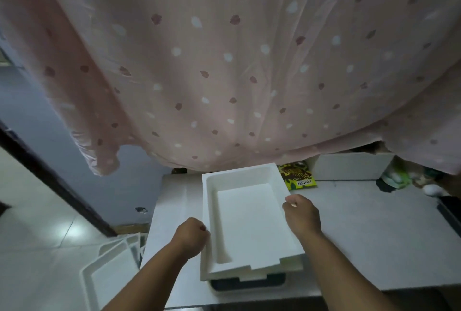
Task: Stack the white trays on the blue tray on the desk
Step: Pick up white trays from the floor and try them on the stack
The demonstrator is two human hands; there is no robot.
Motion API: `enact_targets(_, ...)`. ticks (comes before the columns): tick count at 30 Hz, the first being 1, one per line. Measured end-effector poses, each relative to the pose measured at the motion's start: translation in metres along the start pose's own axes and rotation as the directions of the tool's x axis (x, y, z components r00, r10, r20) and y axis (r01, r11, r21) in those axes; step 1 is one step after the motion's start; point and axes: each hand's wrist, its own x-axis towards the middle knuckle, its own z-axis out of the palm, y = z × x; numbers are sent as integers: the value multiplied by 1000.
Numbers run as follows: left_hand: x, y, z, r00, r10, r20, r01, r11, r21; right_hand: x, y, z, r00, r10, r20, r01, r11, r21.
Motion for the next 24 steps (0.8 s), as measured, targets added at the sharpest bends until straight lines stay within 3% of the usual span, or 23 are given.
enact_targets(12, 12, -3, -9, 997, -75, -20, 73, 995, -68, 4, 9, 15, 998, -6, 55, 7, 1000, -12)
enact_targets(24, 16, -4, 11, 993, -88, -82, 107, 957, 270, -2, 24, 23, 993, 58, 106, -41, 988, -151)
